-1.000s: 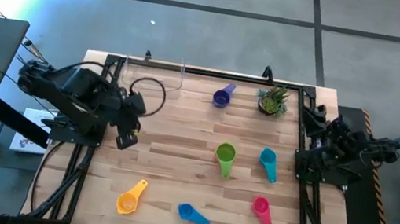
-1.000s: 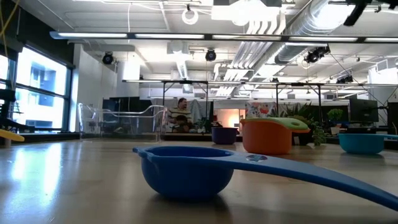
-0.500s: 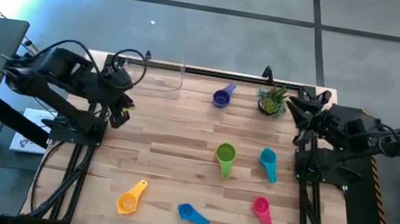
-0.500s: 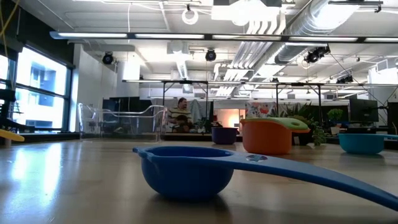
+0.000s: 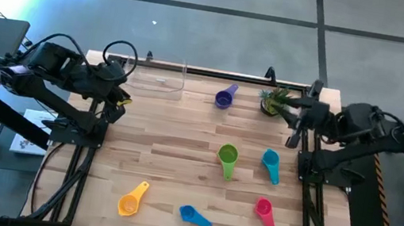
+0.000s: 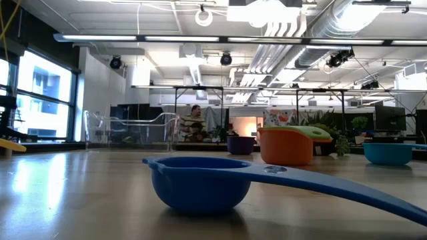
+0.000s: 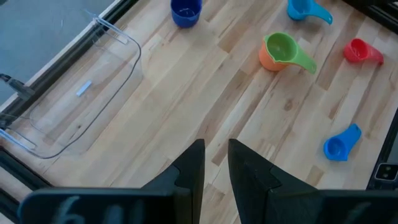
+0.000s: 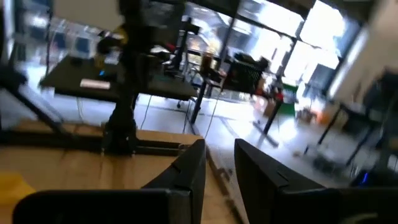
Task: Nest measuring cups in basket
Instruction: Stack the dark blue measuring cup on top of the green measuring cup
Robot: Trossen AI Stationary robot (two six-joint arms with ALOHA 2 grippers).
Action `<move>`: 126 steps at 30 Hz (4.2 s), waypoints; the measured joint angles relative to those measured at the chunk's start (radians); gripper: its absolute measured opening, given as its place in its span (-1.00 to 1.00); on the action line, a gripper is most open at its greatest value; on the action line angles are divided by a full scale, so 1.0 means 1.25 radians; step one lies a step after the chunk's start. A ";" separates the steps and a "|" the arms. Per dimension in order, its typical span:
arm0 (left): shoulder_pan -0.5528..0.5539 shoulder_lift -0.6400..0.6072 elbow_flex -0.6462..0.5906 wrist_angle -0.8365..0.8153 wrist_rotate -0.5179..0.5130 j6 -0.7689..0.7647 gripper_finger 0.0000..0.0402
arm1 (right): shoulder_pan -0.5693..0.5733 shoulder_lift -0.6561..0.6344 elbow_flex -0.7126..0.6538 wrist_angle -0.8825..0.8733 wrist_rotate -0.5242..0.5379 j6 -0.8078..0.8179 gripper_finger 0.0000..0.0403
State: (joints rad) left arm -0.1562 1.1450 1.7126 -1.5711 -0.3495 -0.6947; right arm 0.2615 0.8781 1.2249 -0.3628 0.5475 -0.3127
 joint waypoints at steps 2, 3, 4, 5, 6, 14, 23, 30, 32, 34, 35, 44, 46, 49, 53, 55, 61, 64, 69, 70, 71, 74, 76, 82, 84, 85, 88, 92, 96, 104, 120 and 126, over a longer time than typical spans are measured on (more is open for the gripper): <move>0.000 0.000 0.000 0.000 0.000 0.000 -0.69 | 0.000 0.039 0.038 0.000 -0.013 -0.068 -0.61; 0.000 0.000 0.000 0.000 -0.001 0.000 -0.69 | 0.000 0.058 0.057 0.000 -0.012 -0.090 -0.61; 0.000 0.000 0.000 0.000 -0.001 0.000 -0.69 | -0.001 0.076 0.071 -0.002 -0.004 -0.107 -0.61; 0.000 0.000 0.000 0.000 -0.001 0.000 -0.69 | -0.008 0.093 0.086 -0.009 0.001 -0.118 -0.61; 0.000 0.000 0.000 0.000 -0.001 0.000 -0.69 | -0.017 0.109 0.101 -0.018 0.001 -0.128 -0.61; 0.000 0.000 0.000 0.000 -0.002 0.000 -0.69 | -0.207 0.204 0.173 -0.179 -0.139 -0.087 -0.61; 0.000 0.000 0.000 0.000 -0.002 0.000 -0.69 | -0.419 0.291 0.174 -0.221 -0.421 -0.090 -0.61; 0.000 0.000 0.000 0.000 -0.008 0.001 -0.69 | -0.528 0.381 0.174 -0.249 -0.522 -0.092 -0.60; 0.000 0.000 0.000 0.000 -0.026 0.009 -0.69 | -0.548 0.412 0.174 -0.250 -0.540 -0.092 -0.57; 0.000 0.000 0.000 0.000 -0.045 0.014 -0.69 | -0.562 0.444 0.174 -0.250 -0.541 -0.093 -0.53; 0.000 0.000 0.000 0.000 -0.054 0.015 -0.69 | -0.568 0.461 0.174 -0.250 -0.541 -0.099 -0.50; 0.038 0.000 0.000 0.000 -0.200 0.036 -0.69 | -0.601 0.619 0.174 -0.249 -0.612 -0.149 -0.41; 0.055 0.000 0.000 0.000 -0.225 0.056 -0.69 | -0.604 0.649 0.174 -0.249 -0.629 -0.150 -0.41; 0.084 0.000 0.000 0.000 -0.233 0.079 -0.69 | -0.604 0.689 0.174 -0.251 -0.629 -0.166 -0.41; 0.117 0.000 0.000 0.000 -0.233 0.110 -0.69 | -0.604 0.731 0.174 -0.261 -0.630 -0.198 -0.41; 0.130 0.000 0.000 0.000 -0.233 0.124 -0.69 | -0.606 0.749 0.174 -0.270 -0.630 -0.210 -0.41; 0.157 0.002 0.000 0.000 -0.233 0.122 -0.69 | -0.609 0.794 0.174 -0.282 -0.611 -0.252 -0.41; 0.162 0.002 0.000 0.000 -0.233 0.127 -0.69 | -0.611 0.811 0.174 -0.281 -0.593 -0.272 -0.41; 0.163 0.002 0.000 0.000 -0.233 0.129 -0.69 | -0.618 0.840 0.174 -0.282 -0.569 -0.295 -0.41; 0.163 0.002 0.000 0.000 -0.233 0.129 -0.69 | -0.619 0.845 0.174 -0.282 -0.569 -0.295 -0.41; 0.163 0.002 0.000 0.000 -0.233 0.129 -0.69 | -0.621 0.849 0.174 -0.282 -0.567 -0.295 -0.41; 0.163 0.002 0.000 0.000 -0.233 0.134 -0.69 | -0.624 0.859 0.174 -0.277 -0.563 -0.295 -0.41; 0.163 0.002 0.000 0.000 -0.233 0.134 -0.69 | -0.629 0.865 0.174 -0.274 -0.563 -0.300 -0.41; 0.163 0.002 0.000 0.000 -0.233 0.135 -0.69 | -0.637 0.893 0.174 -0.268 -0.557 -0.301 -0.41; 0.163 0.002 0.000 0.000 -0.233 0.139 -0.69 | -0.637 0.895 0.174 -0.268 -0.557 -0.301 -0.41; 0.163 0.002 0.000 0.000 -0.233 0.140 -0.69 | -0.637 0.896 0.174 -0.268 -0.557 -0.301 -0.42; 0.163 0.002 0.000 0.000 -0.233 0.140 -0.69 | -0.637 0.896 0.174 -0.264 -0.557 -0.301 -0.49; 0.163 0.002 0.000 0.000 -0.233 0.140 -0.69 | -0.637 0.896 0.174 -0.260 -0.557 -0.301 -0.58; 0.163 0.002 0.000 0.000 -0.233 0.140 -0.69 | -0.637 0.896 0.174 -0.260 -0.553 -0.301 -0.61; 0.163 0.002 0.000 0.000 -0.233 0.140 -0.69 | -0.637 0.896 0.174 -0.260 -0.533 -0.295 -0.61; 0.163 0.002 0.000 0.000 -0.233 0.141 -0.69 | -0.637 0.896 0.174 -0.260 -0.532 -0.251 -0.97; 0.163 0.002 0.000 0.000 -0.233 0.141 -0.69 | -0.632 0.897 0.210 -0.289 -0.529 -0.130 -0.99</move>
State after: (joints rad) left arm 0.0475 1.1477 1.7126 -1.5707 -0.6406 -0.5190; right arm -0.5285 1.9991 1.4876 -0.7239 -0.1135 -0.4749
